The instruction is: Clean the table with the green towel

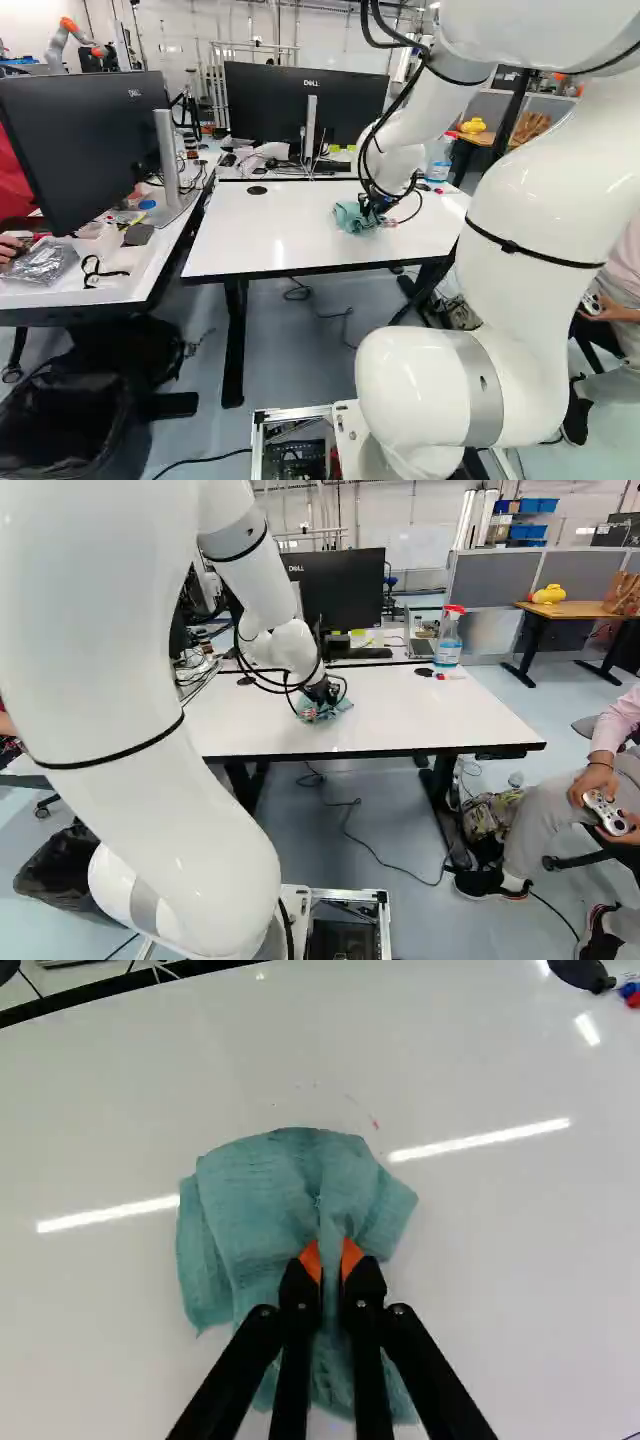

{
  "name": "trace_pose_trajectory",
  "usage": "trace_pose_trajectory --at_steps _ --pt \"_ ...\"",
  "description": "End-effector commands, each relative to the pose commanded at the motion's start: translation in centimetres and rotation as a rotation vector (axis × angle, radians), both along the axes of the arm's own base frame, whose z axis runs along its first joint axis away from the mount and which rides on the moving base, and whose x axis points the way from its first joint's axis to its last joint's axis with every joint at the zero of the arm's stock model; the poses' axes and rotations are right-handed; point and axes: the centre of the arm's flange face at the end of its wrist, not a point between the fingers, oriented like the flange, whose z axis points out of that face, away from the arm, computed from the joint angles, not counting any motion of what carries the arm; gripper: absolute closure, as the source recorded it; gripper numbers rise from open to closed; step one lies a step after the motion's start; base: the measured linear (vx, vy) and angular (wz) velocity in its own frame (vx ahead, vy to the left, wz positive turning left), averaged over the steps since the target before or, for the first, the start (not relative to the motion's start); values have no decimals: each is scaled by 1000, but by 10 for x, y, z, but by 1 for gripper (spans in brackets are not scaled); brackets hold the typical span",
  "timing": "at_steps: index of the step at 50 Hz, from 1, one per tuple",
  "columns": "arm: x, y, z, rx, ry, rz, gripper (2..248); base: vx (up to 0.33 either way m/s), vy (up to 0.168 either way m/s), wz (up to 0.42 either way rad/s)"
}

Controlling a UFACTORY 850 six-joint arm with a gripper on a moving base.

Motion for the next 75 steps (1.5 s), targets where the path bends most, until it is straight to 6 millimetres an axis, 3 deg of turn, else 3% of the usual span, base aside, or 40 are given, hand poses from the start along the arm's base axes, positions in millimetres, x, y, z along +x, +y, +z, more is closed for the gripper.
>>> trace_pose_trajectory --at_steps 45,75 --pt "3 -3 -3 1 5 -5 208 0 0 0" --pt "48 -35 -4 -2 -12 -50 208 0 0 0"
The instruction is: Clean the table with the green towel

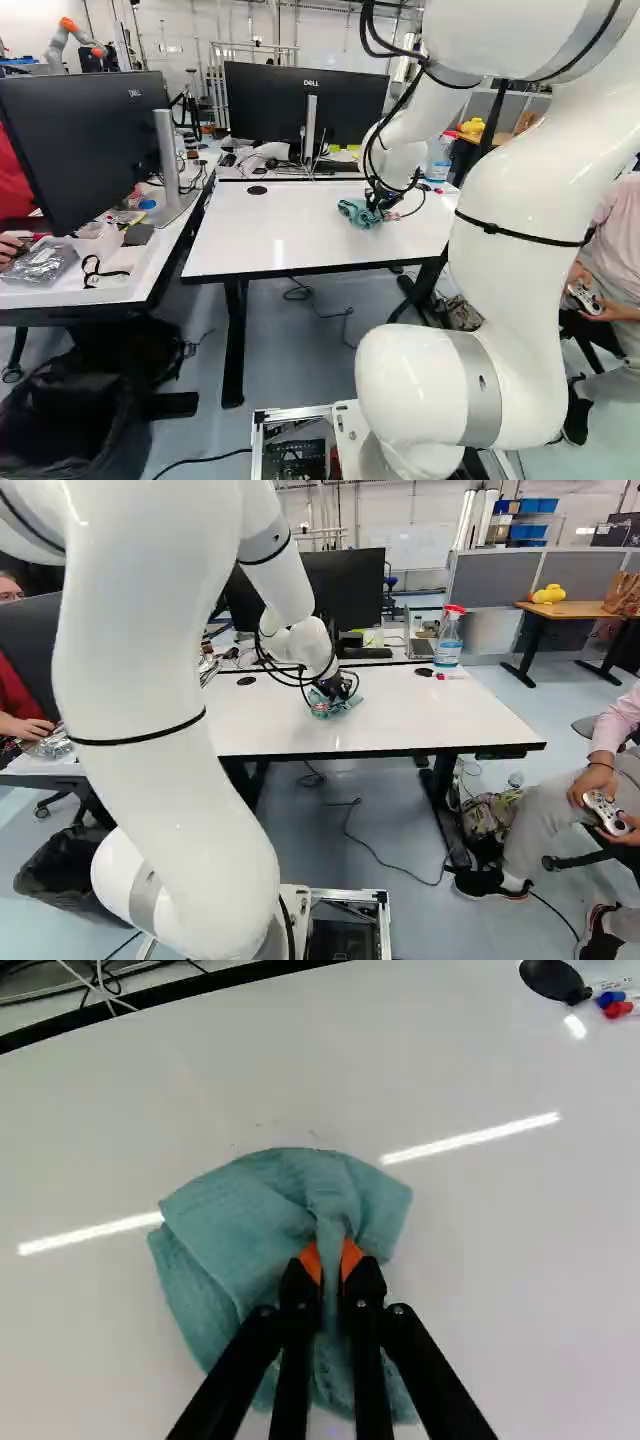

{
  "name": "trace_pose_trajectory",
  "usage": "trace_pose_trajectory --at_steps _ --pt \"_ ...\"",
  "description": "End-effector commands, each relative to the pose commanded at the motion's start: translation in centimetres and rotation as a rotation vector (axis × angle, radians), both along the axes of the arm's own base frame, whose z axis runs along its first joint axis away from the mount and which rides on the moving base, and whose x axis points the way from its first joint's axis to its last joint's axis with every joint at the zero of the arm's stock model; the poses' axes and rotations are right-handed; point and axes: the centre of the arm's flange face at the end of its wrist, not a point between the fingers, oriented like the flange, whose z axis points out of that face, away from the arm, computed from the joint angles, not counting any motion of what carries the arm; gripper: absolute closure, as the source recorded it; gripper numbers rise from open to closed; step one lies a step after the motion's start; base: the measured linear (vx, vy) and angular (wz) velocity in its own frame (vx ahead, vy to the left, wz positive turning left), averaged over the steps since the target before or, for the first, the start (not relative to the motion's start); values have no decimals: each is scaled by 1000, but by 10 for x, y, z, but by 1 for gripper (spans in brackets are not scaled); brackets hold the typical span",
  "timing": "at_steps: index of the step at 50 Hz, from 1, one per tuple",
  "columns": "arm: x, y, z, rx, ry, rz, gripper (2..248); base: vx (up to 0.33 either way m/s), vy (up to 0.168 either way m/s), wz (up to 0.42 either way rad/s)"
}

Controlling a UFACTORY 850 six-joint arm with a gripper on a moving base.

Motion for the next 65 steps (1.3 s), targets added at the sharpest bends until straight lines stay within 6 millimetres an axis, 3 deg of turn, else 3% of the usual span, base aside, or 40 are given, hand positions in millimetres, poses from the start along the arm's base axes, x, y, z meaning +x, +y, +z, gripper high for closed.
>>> trace_pose_trajectory --at_steps 45,57,65 --pt "86 -17 -5 -11 -47 4 208 0 0 0" --pt "106 -12 -7 -13 -60 20 208 0 0 0" --pt "109 0 -7 -13 -61 39 208 0 0 0"
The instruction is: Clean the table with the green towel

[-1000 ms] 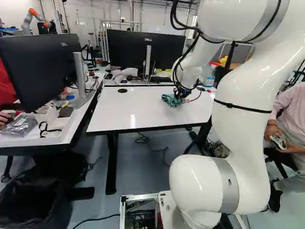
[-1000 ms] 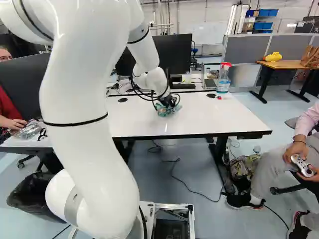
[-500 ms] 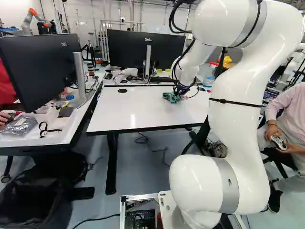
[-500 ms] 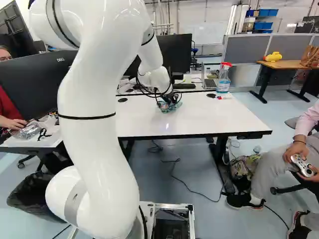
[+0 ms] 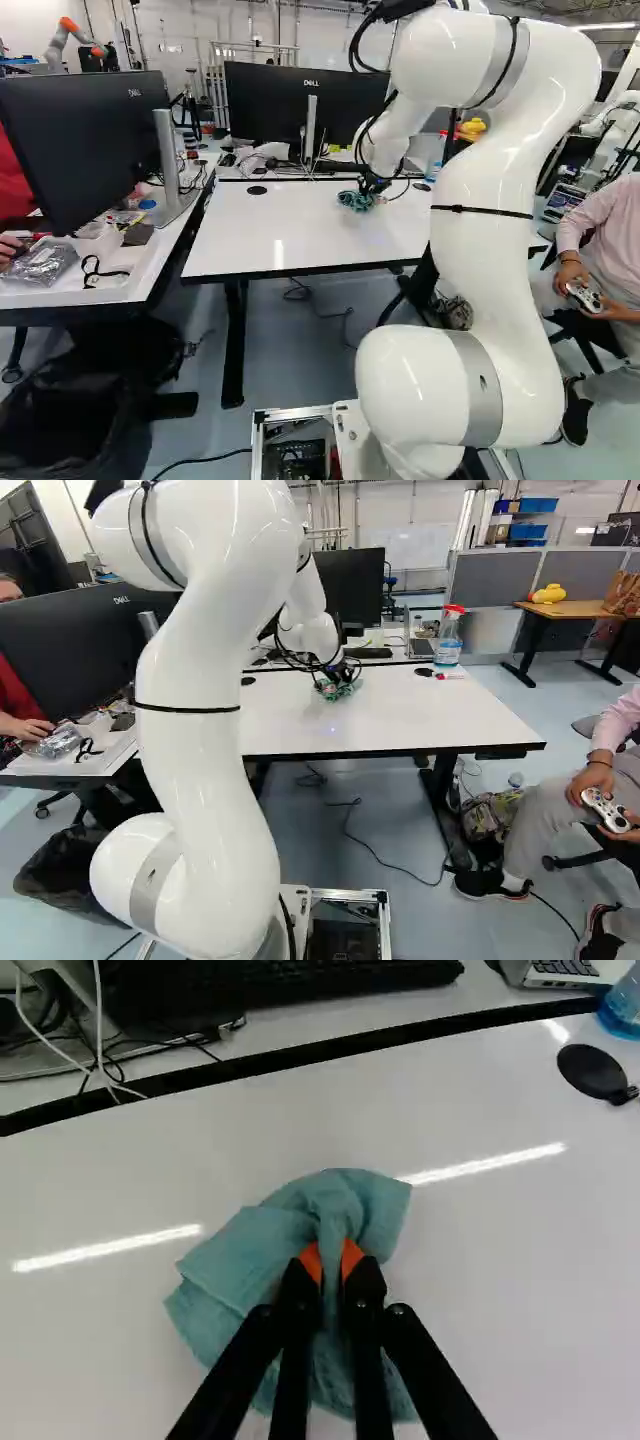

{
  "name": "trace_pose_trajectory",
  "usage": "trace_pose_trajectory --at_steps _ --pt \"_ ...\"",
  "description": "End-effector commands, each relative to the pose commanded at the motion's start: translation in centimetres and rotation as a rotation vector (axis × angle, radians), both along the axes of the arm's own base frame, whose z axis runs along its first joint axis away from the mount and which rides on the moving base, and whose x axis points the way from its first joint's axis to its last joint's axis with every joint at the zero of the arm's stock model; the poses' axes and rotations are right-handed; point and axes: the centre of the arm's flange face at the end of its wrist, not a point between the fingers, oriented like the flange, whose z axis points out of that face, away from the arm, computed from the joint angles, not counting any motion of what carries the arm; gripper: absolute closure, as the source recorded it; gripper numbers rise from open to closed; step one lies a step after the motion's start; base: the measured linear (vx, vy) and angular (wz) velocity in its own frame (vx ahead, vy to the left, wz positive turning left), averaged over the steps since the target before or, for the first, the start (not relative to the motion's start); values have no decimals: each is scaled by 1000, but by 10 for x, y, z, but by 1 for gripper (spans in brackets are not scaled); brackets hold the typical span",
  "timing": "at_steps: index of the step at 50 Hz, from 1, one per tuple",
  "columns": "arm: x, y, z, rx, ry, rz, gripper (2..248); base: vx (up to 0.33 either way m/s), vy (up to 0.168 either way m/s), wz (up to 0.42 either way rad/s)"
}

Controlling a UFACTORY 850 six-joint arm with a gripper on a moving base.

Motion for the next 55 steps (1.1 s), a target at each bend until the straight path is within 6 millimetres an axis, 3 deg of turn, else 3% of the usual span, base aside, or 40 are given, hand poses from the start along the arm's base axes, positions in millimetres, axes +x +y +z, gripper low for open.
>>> trace_pose_trajectory --at_steps 29,55 --pt "-8 51 1 2 11 79 208 0 0 0" --pt "-37 91 4 4 31 143 208 0 0 0"
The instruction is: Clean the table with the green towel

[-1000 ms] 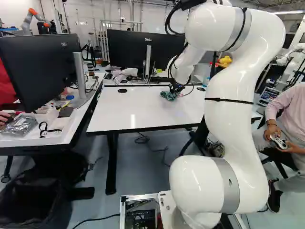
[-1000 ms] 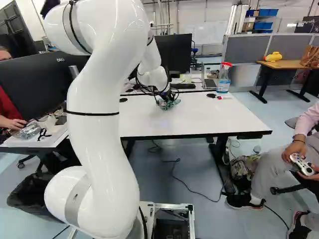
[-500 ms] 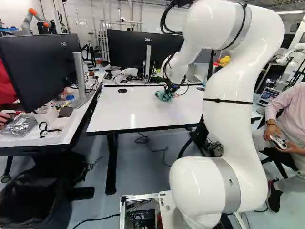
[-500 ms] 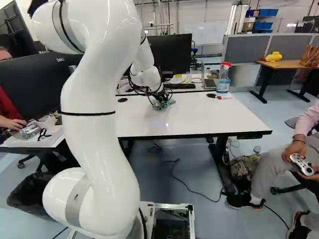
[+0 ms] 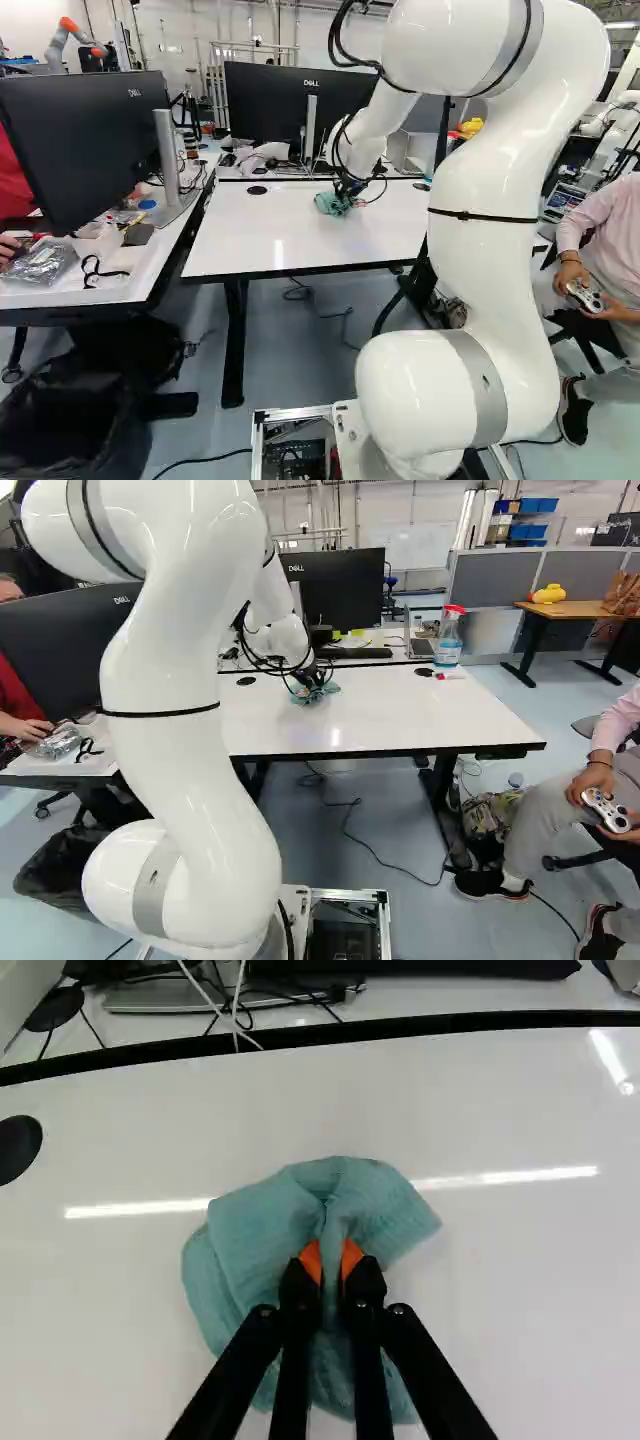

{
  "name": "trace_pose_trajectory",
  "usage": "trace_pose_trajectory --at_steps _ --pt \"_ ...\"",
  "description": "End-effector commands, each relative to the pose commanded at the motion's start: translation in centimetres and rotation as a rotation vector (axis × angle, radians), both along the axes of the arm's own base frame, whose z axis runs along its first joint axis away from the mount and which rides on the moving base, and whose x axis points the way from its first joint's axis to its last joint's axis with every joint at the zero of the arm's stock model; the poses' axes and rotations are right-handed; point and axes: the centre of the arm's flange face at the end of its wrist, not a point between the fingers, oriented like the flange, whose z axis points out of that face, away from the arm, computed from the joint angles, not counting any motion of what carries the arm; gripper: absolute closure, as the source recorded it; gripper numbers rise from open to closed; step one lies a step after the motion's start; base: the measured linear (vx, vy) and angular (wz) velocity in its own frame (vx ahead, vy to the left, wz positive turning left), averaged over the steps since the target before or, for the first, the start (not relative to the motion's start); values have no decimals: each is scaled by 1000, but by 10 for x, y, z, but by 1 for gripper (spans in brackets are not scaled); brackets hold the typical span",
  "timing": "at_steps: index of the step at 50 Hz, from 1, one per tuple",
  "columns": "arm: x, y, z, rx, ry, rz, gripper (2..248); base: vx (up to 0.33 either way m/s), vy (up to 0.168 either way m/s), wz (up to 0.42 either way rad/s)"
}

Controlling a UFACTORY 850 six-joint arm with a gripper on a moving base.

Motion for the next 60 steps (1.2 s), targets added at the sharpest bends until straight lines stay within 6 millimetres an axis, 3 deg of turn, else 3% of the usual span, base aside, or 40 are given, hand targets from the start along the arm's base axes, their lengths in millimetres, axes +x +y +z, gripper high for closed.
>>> trace_pose_trajectory --at_steps 14,50,60 --pt "-24 11 1 0 14 19 208 0 0 0" --pt "-93 11 4 2 44 15 208 0 0 0" --pt "-105 2 4 2 48 -6 208 0 0 0"
